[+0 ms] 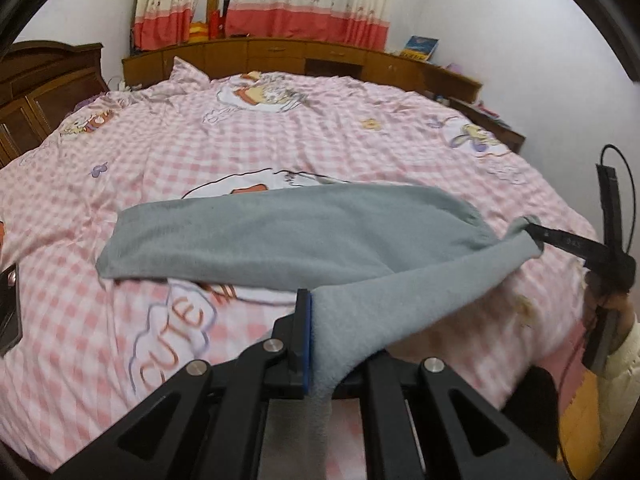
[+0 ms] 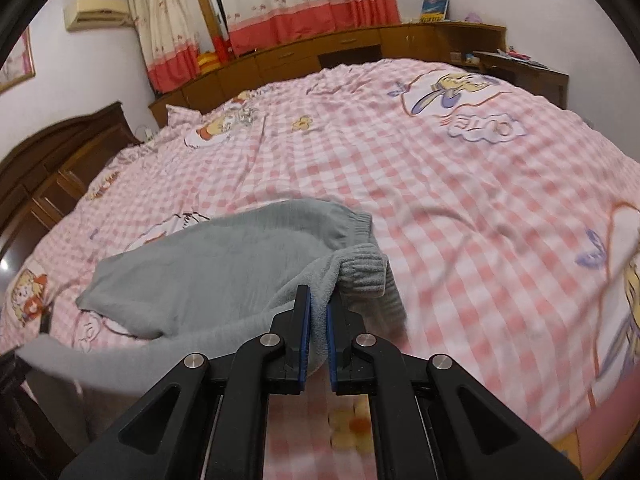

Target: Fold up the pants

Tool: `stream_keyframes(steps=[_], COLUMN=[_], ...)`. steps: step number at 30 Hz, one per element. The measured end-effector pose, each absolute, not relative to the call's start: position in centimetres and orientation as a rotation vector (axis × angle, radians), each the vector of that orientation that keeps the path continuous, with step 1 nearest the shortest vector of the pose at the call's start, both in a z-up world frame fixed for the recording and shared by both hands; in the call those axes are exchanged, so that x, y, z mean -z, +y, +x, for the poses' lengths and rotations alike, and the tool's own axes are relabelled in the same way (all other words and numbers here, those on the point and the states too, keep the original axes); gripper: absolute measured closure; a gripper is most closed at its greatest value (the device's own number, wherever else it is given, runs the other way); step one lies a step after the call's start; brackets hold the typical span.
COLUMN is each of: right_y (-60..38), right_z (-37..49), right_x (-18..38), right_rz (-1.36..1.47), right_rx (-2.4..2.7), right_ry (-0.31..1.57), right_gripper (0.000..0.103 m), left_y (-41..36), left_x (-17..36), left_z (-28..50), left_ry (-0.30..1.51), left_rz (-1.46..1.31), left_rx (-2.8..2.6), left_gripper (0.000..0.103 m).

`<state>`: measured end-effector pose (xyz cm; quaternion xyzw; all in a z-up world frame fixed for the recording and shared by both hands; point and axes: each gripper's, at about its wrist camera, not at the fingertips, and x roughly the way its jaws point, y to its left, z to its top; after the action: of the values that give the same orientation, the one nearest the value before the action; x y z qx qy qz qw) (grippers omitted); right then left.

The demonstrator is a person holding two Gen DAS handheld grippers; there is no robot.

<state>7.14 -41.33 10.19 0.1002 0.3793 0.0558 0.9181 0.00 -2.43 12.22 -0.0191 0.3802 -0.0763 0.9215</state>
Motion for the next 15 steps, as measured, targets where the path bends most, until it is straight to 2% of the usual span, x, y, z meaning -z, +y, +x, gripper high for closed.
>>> stream_keyframes(steps=[4, 8, 12, 15], right_y=[-40.8, -41.5, -41.7, -42.1], right_z=[10.9, 14.1, 14.5, 14.1], right_x=[-8.5, -7.3, -8.3, -9.5], right_rz=[0.212, 0.260, 0.195, 0.105], right_rx=[-0.127, -0.116, -0.141, -0.163], right_ry=[0.842, 0.912, 0.905, 0.898], right_gripper=[0.094, 0.075, 0.058, 0.050], left_y=[-1.2, -0.1, 0.2, 0.2], left_x=[-10.1, -8.3, -6.9, -6.2], left_z=[4.3, 7.1, 8.8, 10.0], left_ry=[0.834, 0.883, 0.913, 0.928], left_rz=[-0.067, -0.096, -0.099, -0.101], left_rx=[0.116, 0.087, 0.072, 0.066], left_gripper=[0.099, 0.099, 0.099, 0.099])
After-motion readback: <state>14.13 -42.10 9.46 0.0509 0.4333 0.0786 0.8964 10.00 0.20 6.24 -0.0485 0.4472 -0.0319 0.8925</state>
